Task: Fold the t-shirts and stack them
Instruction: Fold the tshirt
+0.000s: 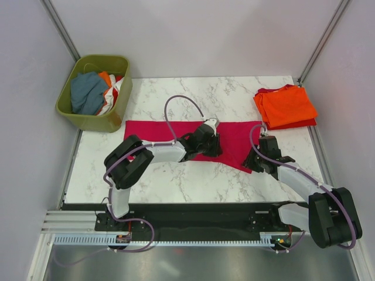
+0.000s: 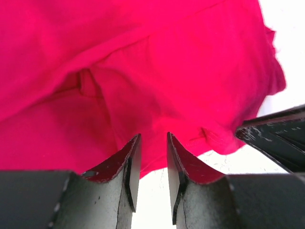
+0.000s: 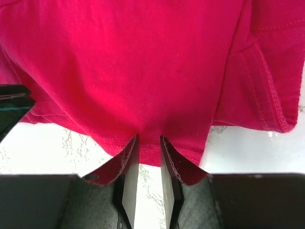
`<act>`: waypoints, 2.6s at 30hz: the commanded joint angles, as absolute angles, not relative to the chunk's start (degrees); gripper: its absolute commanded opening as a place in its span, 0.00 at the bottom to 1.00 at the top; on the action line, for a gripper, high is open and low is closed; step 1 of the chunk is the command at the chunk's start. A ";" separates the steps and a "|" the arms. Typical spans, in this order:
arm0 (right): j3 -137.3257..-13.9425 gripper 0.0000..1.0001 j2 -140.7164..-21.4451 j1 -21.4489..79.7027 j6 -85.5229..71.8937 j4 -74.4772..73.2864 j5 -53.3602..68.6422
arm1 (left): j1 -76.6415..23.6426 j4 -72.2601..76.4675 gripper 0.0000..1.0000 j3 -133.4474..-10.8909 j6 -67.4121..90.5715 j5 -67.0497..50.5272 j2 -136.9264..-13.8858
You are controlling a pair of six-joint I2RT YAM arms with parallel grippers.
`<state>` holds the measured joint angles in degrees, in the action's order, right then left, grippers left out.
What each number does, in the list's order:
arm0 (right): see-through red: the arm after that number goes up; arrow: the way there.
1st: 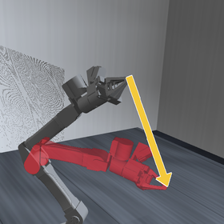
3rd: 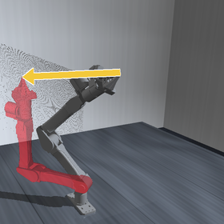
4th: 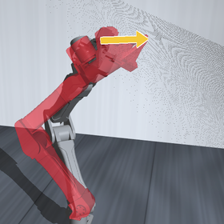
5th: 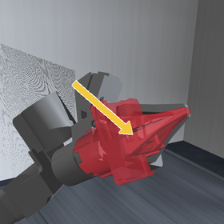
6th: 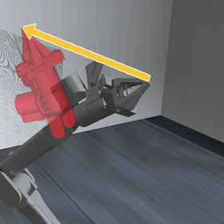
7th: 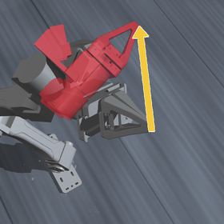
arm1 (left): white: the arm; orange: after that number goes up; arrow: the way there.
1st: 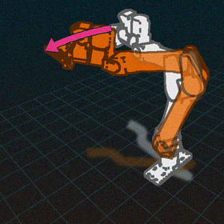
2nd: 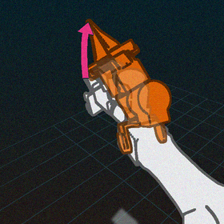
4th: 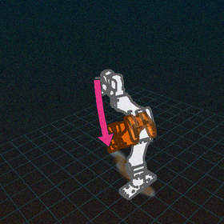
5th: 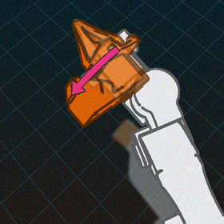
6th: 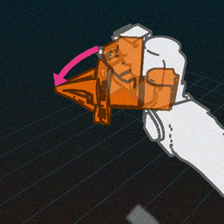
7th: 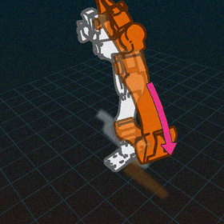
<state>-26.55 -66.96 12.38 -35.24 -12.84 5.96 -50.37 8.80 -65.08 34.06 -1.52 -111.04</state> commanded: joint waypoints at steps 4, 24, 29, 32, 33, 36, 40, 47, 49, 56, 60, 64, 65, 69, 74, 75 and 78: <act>-26.28 0.30 -66.18 12.39 -36.21 -11.34 3.35 | -51.85 1.59 0.35 -69.34 34.19 3.69 -113.38; -24.26 0.29 -67.85 12.39 -37.18 -11.69 -1.76 | -52.65 -2.37 0.02 -69.96 32.70 4.75 -111.19; -24.43 0.29 -68.90 12.39 -37.35 -11.78 -2.55 | -52.38 -1.76 0.02 -67.77 32.96 5.00 -108.55; -24.78 0.30 -69.43 12.57 -37.27 -11.87 -2.72 | -52.21 -2.54 0.02 -66.80 32.70 7.29 -107.14; -24.79 0.30 -69.52 12.48 -37.27 -11.87 -2.64 | -52.03 -3.16 0.02 -66.97 32.78 7.90 -107.14; -24.96 0.31 -69.79 12.48 -37.09 -11.95 -2.90 | -51.77 -4.31 0.02 -67.15 33.13 8.88 -107.23; -24.96 0.31 -69.87 12.57 -36.74 -12.04 -2.55 | -51.86 -4.40 0.31 -68.11 32.61 7.74 -108.19; -24.79 0.31 -69.61 12.57 -36.47 -11.87 -1.93 | -52.38 -4.39 0.38 -70.31 31.91 5.98 -110.39; -24.78 0.31 -69.70 12.48 -36.39 -11.78 -1.76 | -52.64 -4.39 0.39 -71.19 31.82 5.36 -111.35; -24.79 0.31 -69.87 12.39 -36.30 -11.69 -1.67 | -52.65 -8.16 0.25 -74.09 32.60 5.70 -114.61; -24.79 0.32 -69.87 12.48 -36.39 -11.69 -1.67 | -52.65 -9.49 0.16 -73.92 33.13 7.38 -114.26; -24.70 0.32 -69.70 12.48 -36.30 -11.69 -1.67 | -52.65 -9.49 0.02 -72.78 33.31 8.96 -112.51; -24.70 0.32 -69.70 12.48 -36.39 -11.69 -1.67 | -52.65 -9.58 0.02 -72.51 33.31 9.05 -111.11; -24.43 0.32 -69.61 12.48 -36.74 -11.78 -1.84 | -52.21 -9.41 0.02 -70.49 33.31 7.92 -107.15; -24.26 0.32 -69.96 12.48 -37.35 -12.30 -2.11 | -51.59 -8.35 0.02 -67.59 34.45 3.78 -103.36; -24.17 0.32 -69.96 12.48 -37.61 -12.39 -2.20 | -51.33 -8.26 0.03 -66.54 34.63 3.78 -102.84; -24.17 0.32 -69.35 12.57 -37.97 -13.01 -2.98 | -50.63 -8.44 0.12 -64.08 35.33 3.52 -101.34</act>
<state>-25.32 -68.38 12.43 -37.80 -8.82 -0.14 -51.44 -8.14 -66.63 33.74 4.67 -104.29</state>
